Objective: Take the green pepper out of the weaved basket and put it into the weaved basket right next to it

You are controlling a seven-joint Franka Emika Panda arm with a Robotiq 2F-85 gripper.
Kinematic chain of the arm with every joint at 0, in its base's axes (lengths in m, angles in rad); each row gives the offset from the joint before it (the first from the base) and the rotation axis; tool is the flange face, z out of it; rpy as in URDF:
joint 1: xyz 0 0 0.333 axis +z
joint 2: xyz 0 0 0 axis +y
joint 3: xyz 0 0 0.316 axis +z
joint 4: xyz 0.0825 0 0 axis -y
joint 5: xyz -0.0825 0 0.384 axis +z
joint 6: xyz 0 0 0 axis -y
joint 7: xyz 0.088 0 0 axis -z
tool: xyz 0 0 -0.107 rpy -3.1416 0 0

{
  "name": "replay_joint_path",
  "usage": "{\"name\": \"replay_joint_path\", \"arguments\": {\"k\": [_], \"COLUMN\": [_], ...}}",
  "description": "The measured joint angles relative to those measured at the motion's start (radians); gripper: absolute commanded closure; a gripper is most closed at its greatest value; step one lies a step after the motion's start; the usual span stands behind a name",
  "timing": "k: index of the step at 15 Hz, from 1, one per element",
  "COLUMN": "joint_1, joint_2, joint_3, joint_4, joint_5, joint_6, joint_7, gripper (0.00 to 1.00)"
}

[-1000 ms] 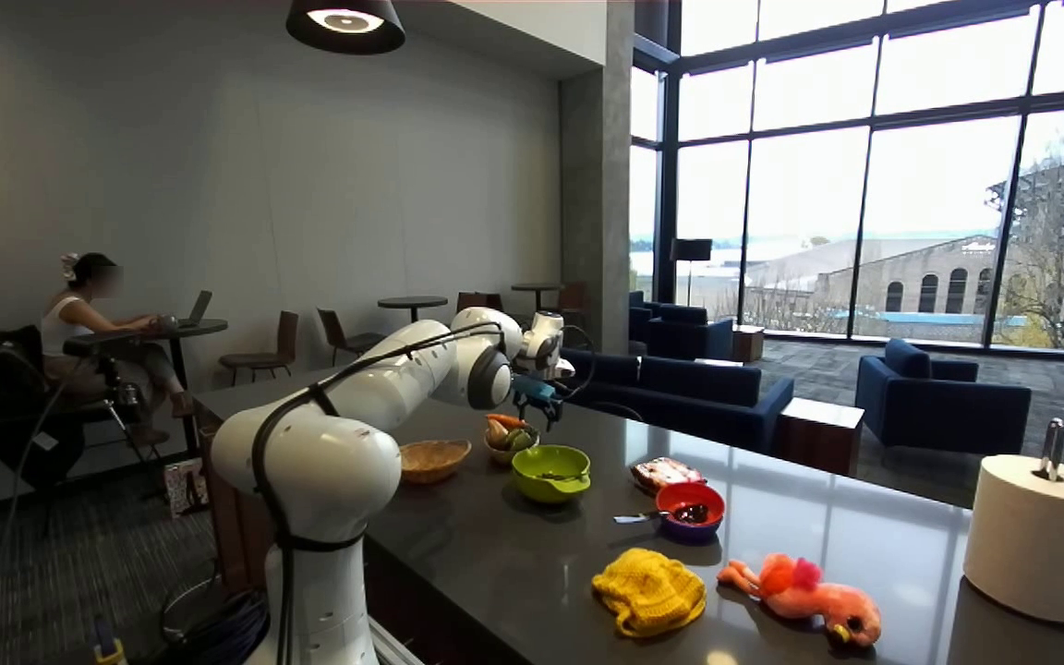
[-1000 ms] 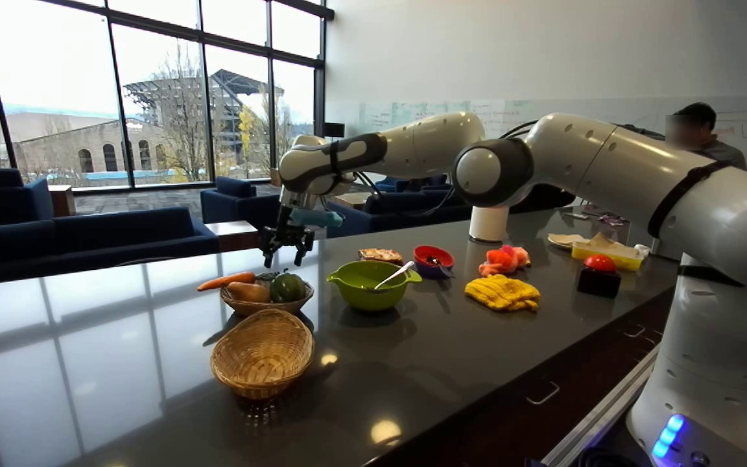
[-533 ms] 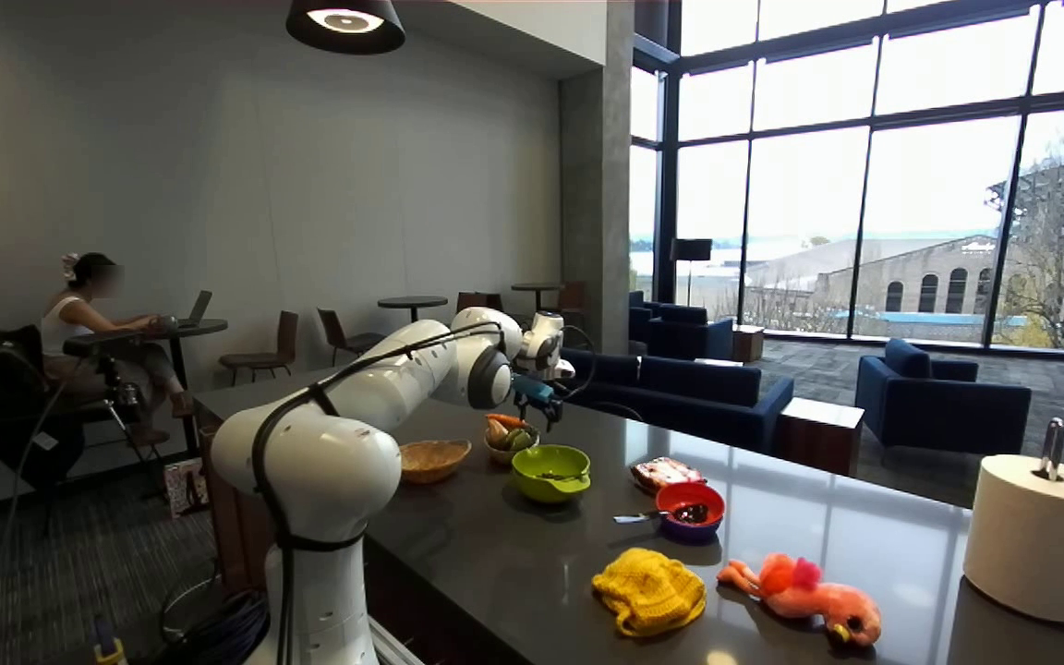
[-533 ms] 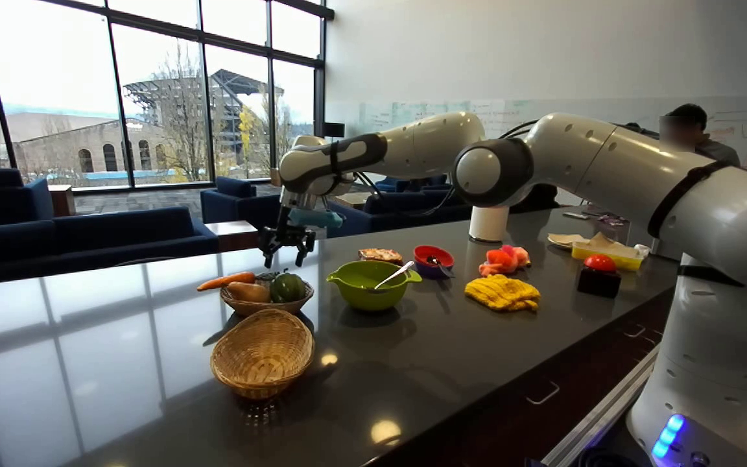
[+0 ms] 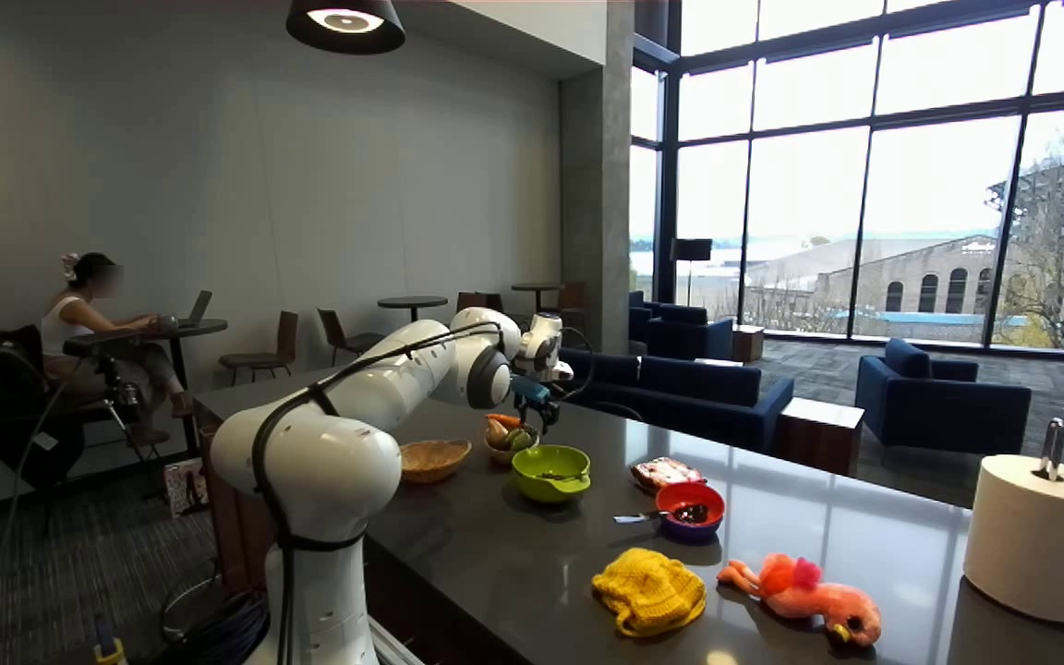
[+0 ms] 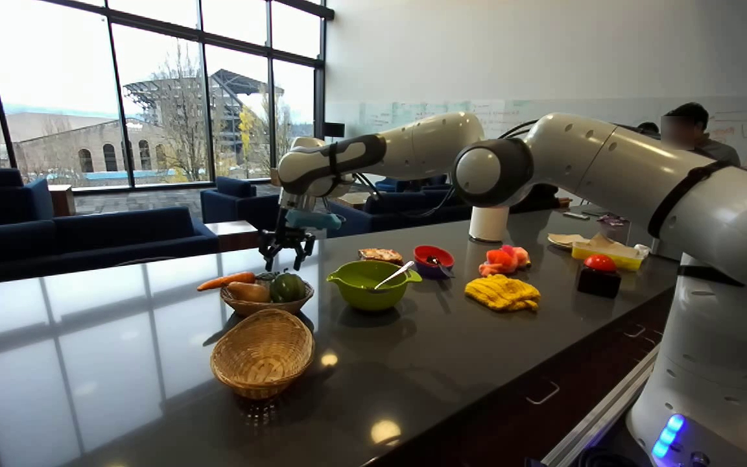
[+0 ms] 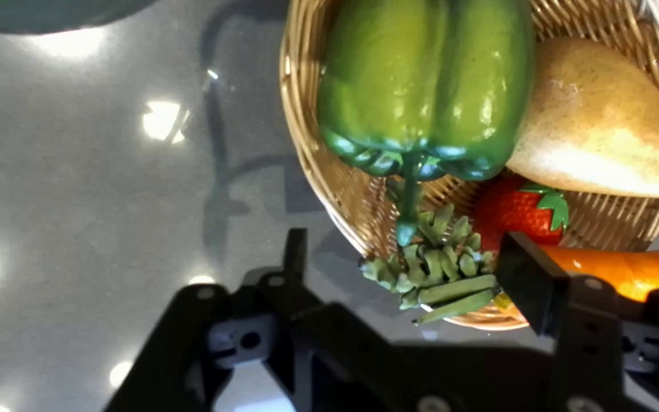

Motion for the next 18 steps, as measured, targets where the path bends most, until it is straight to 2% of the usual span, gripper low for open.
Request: {"name": "replay_joint_path", "arguments": {"k": [4,7,18], "joint_1": [0.001,0.001,0.016], "joint_2": [0.0,0.0,-0.004], "joint_3": [-0.002,-0.004,-0.03], "joint_4": [-0.001,-0.001,-0.001], "joint_5": [0.0,0.0,-0.004], "joint_6": [-0.001,-0.004,-0.006], "joint_7": [0.031,0.049,0.114], "gripper": [0.79,0.99,0.98]}}
